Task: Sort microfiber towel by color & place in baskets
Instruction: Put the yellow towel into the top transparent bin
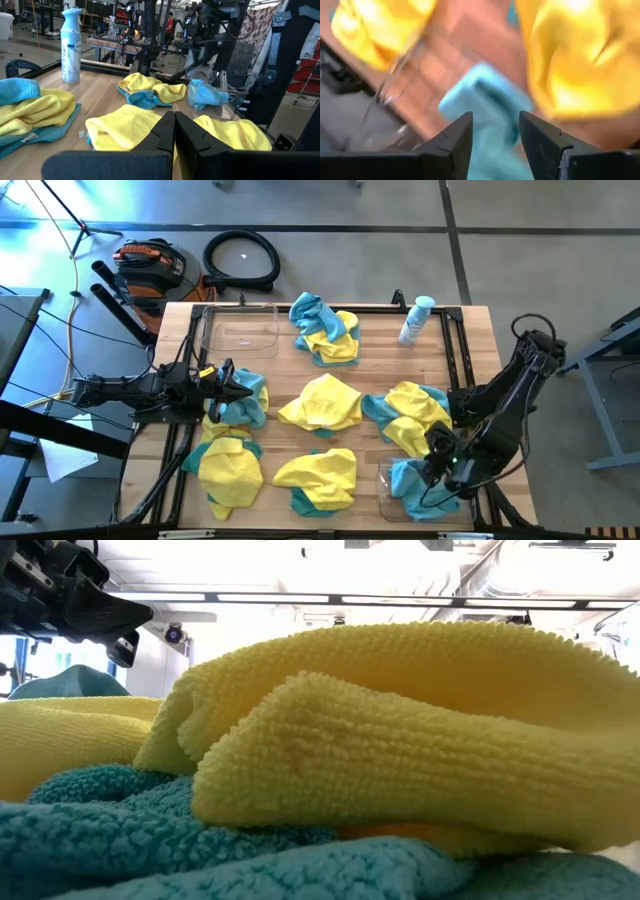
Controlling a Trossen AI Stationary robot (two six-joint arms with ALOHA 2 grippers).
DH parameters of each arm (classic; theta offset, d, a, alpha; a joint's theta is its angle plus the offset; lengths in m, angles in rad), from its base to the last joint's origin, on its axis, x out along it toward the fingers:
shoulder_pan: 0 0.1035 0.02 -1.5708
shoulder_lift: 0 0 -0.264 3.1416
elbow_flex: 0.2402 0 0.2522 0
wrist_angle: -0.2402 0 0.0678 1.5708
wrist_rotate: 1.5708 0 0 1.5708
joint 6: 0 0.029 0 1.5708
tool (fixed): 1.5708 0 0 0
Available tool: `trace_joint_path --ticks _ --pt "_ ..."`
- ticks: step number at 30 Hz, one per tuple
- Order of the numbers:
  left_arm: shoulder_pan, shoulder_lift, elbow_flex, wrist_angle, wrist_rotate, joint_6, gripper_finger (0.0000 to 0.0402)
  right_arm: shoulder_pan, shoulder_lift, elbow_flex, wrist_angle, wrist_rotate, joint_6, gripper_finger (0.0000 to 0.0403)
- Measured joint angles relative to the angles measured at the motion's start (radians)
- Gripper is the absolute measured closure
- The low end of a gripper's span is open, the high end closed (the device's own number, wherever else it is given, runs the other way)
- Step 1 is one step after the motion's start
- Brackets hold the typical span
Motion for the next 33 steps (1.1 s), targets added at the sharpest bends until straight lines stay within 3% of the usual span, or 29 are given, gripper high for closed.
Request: trace_joint_path --ticks 4,7,13,20,25,30,33 --pt "0.000 0.000 0.000 0.000 0.000 0.000 0.0401 -0.029 0.000 0.000 -0.101 0.145 -0.163 0.0247" --pt "0.000 0.000 0.000 0.000 0.000 0.000 0.0402 -0.066 0.001 0.000 -0.149 0.241 -0.199 0.0247" --pt "0.000 0.000 0.000 0.000 0.000 0.000 0.0401 -0.202 -0.007 -0.044 -0.154 0.267 -0.450 0.0255" --pt "0.000 0.000 0.000 0.000 0.000 0.000 0.0401 -0.388 -0.087 -0.290 0.298 0.118 -0.856 0.0310" --pt "0.000 0.000 0.000 0.000 0.000 0.000 0.0401 -0.493 -0.146 -0.449 0.726 0.021 -1.001 0.0356" --pt "0.000 0.000 0.000 0.000 0.000 0.000 0.0402 -0.577 -0.173 -0.517 1.063 -0.012 -1.149 0.0397" --pt "0.000 0.000 0.000 0.000 0.000 0.000 0.0401 -0.628 -0.173 -0.512 1.125 -0.025 -1.196 0.0398"
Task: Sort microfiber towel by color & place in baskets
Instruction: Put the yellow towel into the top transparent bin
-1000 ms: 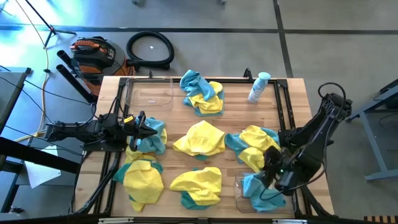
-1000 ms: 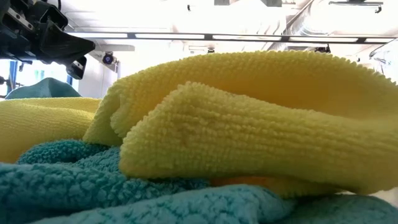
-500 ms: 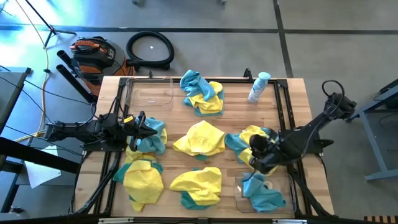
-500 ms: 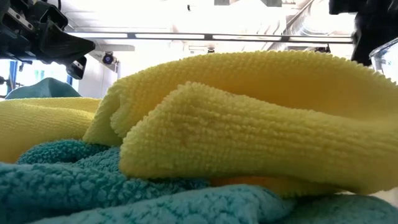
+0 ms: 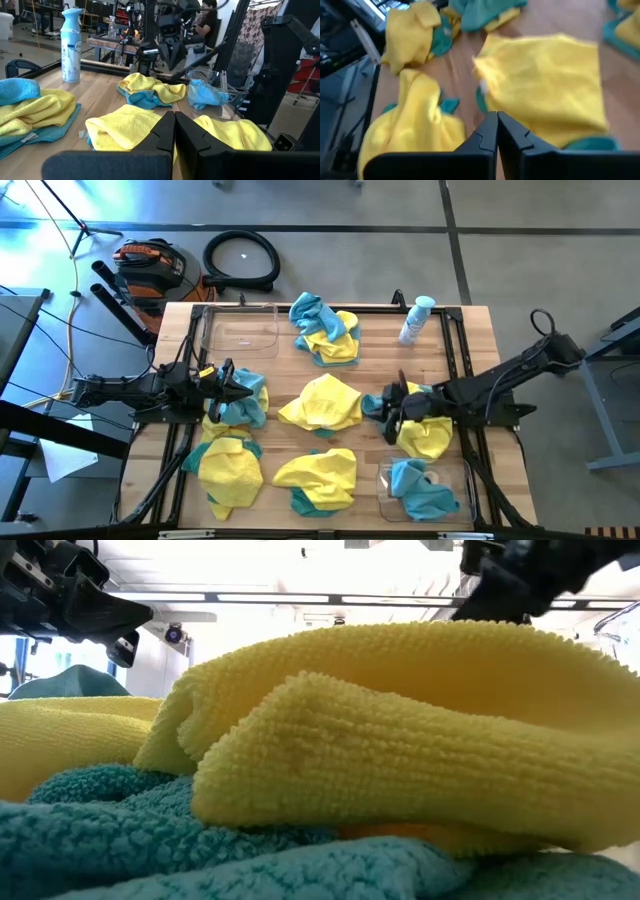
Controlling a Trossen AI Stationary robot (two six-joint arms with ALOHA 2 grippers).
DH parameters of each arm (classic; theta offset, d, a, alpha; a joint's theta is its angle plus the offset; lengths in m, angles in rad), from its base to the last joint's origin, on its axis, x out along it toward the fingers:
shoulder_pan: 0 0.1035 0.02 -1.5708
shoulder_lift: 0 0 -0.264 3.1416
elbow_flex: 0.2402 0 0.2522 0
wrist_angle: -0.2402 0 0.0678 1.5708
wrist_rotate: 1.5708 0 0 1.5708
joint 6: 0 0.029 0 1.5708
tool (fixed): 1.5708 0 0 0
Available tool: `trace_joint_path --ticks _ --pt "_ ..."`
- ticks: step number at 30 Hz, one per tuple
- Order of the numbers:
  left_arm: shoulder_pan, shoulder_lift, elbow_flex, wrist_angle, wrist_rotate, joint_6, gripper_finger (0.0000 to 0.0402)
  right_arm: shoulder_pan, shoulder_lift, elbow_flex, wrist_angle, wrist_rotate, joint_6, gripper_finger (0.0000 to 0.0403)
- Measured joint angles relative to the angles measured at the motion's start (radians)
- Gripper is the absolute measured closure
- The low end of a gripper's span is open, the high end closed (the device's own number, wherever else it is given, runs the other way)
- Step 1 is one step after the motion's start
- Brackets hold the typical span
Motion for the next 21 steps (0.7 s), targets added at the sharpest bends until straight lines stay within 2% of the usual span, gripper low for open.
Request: trace_joint_path --ticks 4,15,21 --pt "0.000 0.000 0.000 0.000 0.000 0.000 0.0402 -0.074 0.000 0.008 0.051 -0.001 -0.019 0.0395" --pt "0.000 0.000 0.000 0.011 0.000 0.000 0.0402 -0.217 0.000 0.010 0.099 0.003 0.119 0.0401" --pt "0.000 0.000 0.000 0.142 0.000 -0.092 0.0402 -0.231 0.000 0.010 0.097 0.001 0.112 0.0401"
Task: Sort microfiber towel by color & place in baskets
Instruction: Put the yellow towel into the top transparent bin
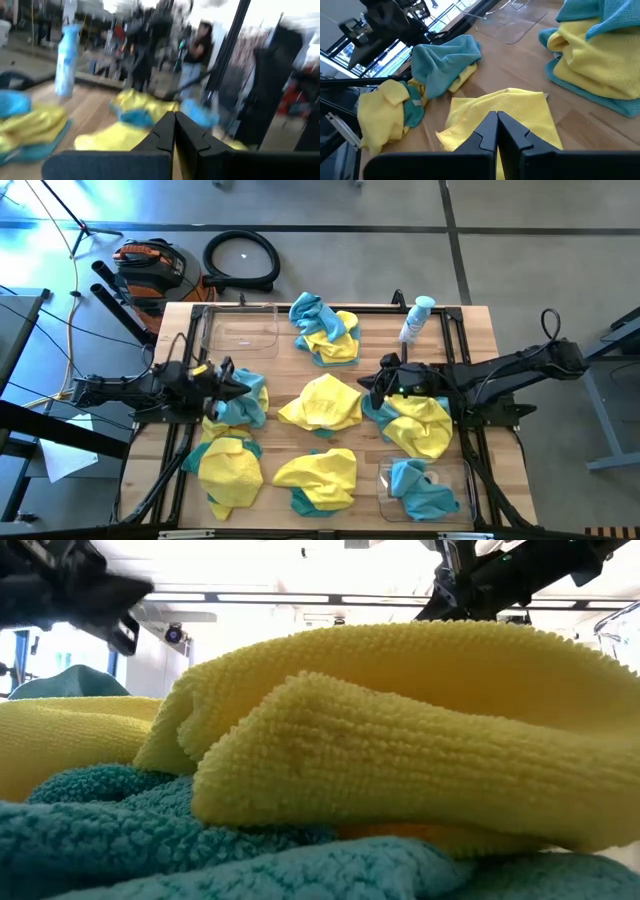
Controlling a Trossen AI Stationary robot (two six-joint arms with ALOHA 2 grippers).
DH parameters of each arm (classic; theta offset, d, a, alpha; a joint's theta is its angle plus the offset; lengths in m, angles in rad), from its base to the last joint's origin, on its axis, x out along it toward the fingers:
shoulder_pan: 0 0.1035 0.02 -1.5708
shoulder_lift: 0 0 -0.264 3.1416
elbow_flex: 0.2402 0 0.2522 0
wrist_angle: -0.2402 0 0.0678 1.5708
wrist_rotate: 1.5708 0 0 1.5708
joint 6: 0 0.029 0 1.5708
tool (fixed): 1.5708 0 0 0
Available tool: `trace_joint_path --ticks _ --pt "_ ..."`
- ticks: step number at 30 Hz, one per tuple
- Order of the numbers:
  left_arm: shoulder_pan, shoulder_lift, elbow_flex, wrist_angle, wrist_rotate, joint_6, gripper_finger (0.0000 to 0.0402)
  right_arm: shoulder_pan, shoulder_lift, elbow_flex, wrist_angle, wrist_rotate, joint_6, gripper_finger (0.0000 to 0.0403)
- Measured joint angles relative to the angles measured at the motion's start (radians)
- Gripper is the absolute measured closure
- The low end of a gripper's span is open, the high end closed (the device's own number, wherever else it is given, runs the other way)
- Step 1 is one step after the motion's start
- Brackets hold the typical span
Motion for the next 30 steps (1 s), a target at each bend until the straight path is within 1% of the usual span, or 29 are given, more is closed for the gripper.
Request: trace_joint_path --ticks 3,6,10,14,17,19,21,24,26,28,30 --pt "0.000 0.000 0.000 0.086 0.000 -0.006 0.0401 0.000 0.000 0.000 0.000 -0.003 0.064 0.0401" --pt "0.001 0.000 0.024 0.091 -0.006 0.008 0.0402 0.004 0.000 0.000 0.000 -0.003 0.141 0.0401" --pt "0.001 0.013 0.098 0.001 -0.073 -0.011 0.0401 0.004 0.000 0.000 0.000 -0.003 0.156 0.0401" --pt "0.000 0.077 0.217 -0.187 -0.126 -0.070 0.0402 0.000 0.000 0.000 -0.001 -0.003 0.122 0.0401" --pt "0.000 0.167 0.310 -0.318 -0.145 -0.108 0.0402 -0.021 0.000 0.000 -0.008 -0.040 0.097 0.0401" --pt "0.000 0.240 0.368 -0.371 -0.161 -0.129 0.0402 -0.042 0.000 0.001 -0.033 -0.083 0.082 0.0401" --pt "-0.001 0.322 0.424 -0.414 -0.171 -0.142 0.0402 -0.061 0.000 0.001 -0.065 -0.120 0.021 0.0401" --pt "-0.006 0.447 0.500 -0.442 -0.173 -0.148 0.0402 -0.094 -0.025 0.001 -0.084 -0.192 -0.068 0.0402" --pt "-0.027 0.527 0.544 -0.441 -0.183 -0.166 0.0401 -0.117 -0.066 0.000 -0.097 -0.246 -0.124 0.0402" --pt "-0.062 0.607 0.586 -0.439 -0.225 -0.182 0.0402 -0.137 -0.119 0.000 -0.127 -0.268 -0.190 0.0402" --pt "-0.105 0.683 0.624 -0.442 -0.294 -0.202 0.0401 -0.159 -0.182 0.000 -0.186 -0.272 -0.246 0.0402"
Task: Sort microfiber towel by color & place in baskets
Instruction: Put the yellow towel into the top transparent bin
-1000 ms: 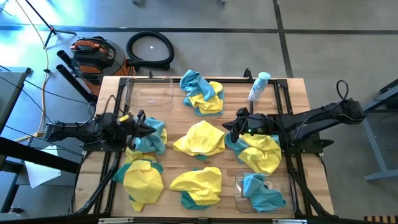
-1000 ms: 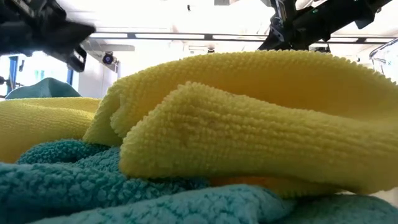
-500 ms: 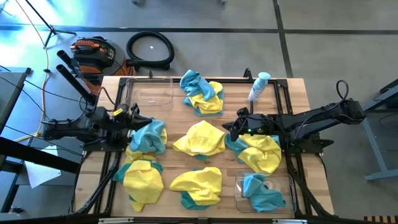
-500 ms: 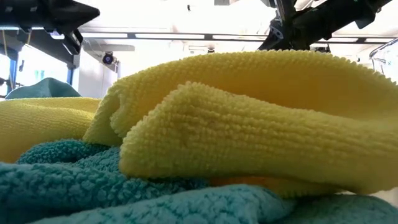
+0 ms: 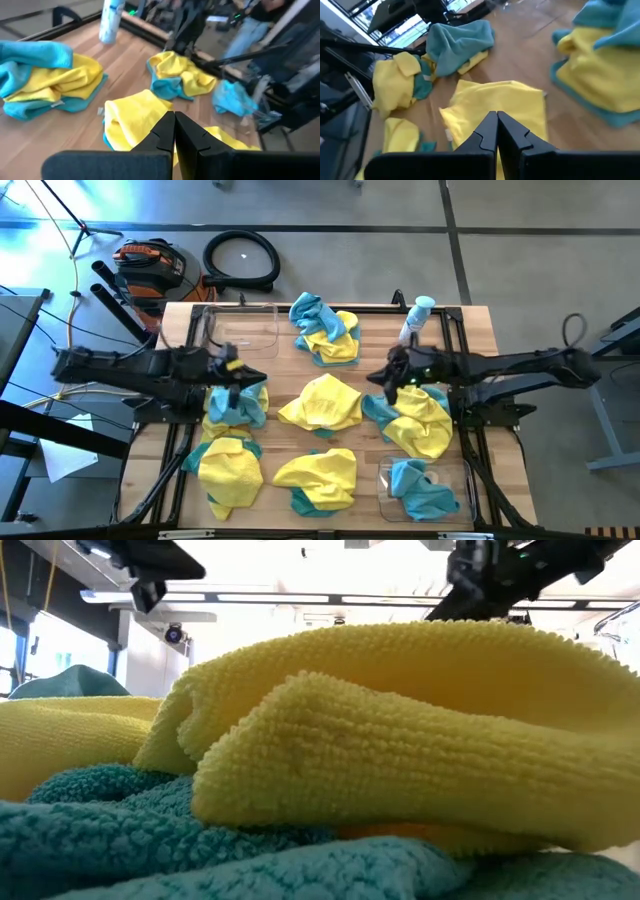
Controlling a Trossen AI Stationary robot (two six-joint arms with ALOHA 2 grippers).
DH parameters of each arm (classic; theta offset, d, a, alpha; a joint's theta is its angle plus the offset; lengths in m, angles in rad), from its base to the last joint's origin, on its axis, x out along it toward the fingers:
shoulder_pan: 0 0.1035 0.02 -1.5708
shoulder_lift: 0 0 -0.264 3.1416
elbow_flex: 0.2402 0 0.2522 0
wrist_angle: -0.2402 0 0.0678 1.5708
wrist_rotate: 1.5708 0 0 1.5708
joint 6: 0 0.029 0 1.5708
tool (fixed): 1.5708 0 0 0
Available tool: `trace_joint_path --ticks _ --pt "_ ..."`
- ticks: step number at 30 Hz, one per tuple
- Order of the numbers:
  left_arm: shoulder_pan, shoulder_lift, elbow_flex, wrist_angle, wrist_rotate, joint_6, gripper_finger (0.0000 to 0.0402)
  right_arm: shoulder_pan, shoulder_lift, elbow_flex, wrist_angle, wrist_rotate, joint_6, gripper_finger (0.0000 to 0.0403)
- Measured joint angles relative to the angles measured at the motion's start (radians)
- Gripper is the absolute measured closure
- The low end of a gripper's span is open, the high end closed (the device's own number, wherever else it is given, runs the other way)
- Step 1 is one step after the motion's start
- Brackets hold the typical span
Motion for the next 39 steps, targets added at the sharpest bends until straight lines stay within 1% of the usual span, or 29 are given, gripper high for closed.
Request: trace_joint_path --ticks 5,7,9,10,14,18,20,22,25,28,31,33,35,37,39 --pt "-0.104 0.180 0.091 0.007 -0.175 -0.069 0.0402 -0.042 -0.160 -0.001 -0.175 -0.008 -0.079 0.0402" --pt "-0.130 0.248 0.126 0.026 -0.226 -0.094 0.0401 -0.047 -0.212 -0.001 -0.238 -0.013 -0.096 0.0402" --pt "-0.142 0.311 0.149 0.070 -0.228 -0.124 0.0401 -0.048 -0.251 -0.001 -0.279 -0.019 -0.099 0.0403" --pt "-0.144 0.342 0.157 0.117 -0.221 -0.138 0.0401 -0.048 -0.267 -0.001 -0.300 -0.030 -0.099 0.0403" --pt "-0.143 0.456 0.159 0.376 -0.240 -0.143 0.0400 -0.048 -0.301 -0.002 -0.330 -0.078 -0.130 0.0403" --pt "-0.125 0.555 0.160 0.574 -0.268 -0.149 0.0398 -0.048 -0.299 -0.002 -0.332 -0.134 -0.171 0.0403" --pt "-0.117 0.599 0.164 0.629 -0.270 -0.173 0.0387 -0.048 -0.298 -0.002 -0.334 -0.167 -0.196 0.0403" --pt "-0.116 0.647 0.187 0.651 -0.269 -0.180 0.0368 -0.048 -0.299 -0.002 -0.343 -0.195 -0.220 0.0403" --pt "-0.122 0.717 0.256 0.664 -0.266 -0.154 0.0332 -0.047 -0.299 -0.002 -0.368 -0.225 -0.237 0.0403" --pt "-0.125 0.783 0.335 0.648 -0.266 -0.077 0.0293 -0.047 -0.299 -0.002 -0.399 -0.247 -0.237 0.0403" --pt "-0.119 0.839 0.431 0.536 -0.279 0.007 0.0261 -0.047 -0.300 -0.002 -0.427 -0.267 -0.236 0.0403" --pt "-0.105 0.870 0.505 0.378 -0.307 0.007 0.0248 -0.047 -0.300 -0.002 -0.449 -0.268 -0.235 0.0403" --pt "-0.082 0.912 0.587 0.192 -0.306 -0.060 0.0241 -0.047 -0.300 -0.002 -0.462 -0.268 -0.236 0.0403" --pt "-0.051 0.949 0.651 0.009 -0.249 -0.133 0.0238 -0.047 -0.300 -0.002 -0.467 -0.268 -0.241 0.0403" --pt "-0.018 0.995 0.705 -0.096 -0.158 -0.171 0.0238 -0.047 -0.300 -0.002 -0.467 -0.268 -0.247 0.0403"
